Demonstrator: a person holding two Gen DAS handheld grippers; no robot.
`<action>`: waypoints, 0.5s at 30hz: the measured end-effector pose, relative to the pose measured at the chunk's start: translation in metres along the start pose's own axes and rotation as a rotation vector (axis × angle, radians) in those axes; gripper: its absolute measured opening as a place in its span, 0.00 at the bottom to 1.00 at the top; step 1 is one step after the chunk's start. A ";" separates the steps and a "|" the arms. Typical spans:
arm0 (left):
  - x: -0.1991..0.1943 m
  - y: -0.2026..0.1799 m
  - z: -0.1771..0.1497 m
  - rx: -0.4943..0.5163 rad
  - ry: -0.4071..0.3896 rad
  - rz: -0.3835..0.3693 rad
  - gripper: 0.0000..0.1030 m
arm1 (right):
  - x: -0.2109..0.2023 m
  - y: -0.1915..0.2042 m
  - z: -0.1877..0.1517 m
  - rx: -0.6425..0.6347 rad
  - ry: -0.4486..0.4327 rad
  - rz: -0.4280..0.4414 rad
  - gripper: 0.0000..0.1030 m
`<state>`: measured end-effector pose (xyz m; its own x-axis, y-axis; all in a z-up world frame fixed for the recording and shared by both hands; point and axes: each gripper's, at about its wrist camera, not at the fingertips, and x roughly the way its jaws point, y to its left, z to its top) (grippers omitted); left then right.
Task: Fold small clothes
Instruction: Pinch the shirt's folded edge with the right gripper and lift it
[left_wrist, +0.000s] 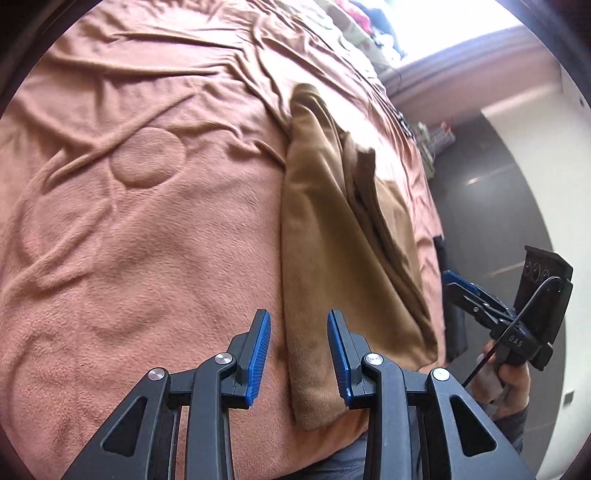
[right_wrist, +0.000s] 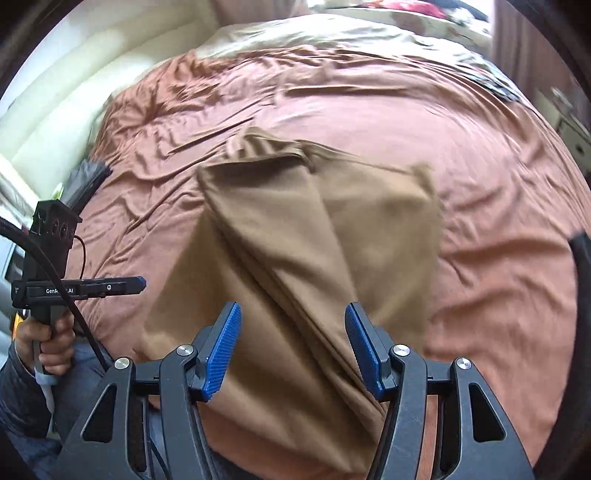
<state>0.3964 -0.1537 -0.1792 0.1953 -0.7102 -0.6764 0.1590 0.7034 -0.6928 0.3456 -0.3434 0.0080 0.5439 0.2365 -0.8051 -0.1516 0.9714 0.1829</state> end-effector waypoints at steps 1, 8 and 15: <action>-0.003 0.004 0.000 -0.017 -0.008 -0.007 0.33 | 0.008 0.006 0.009 -0.024 0.010 -0.006 0.55; -0.014 0.018 0.002 -0.092 -0.051 -0.036 0.33 | 0.052 0.037 0.048 -0.152 0.064 -0.044 0.55; -0.023 0.026 0.001 -0.142 -0.097 -0.036 0.32 | 0.093 0.060 0.067 -0.241 0.122 -0.079 0.55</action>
<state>0.3968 -0.1191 -0.1810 0.2859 -0.7243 -0.6274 0.0308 0.6614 -0.7494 0.4419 -0.2617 -0.0180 0.4609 0.1416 -0.8761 -0.3122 0.9500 -0.0107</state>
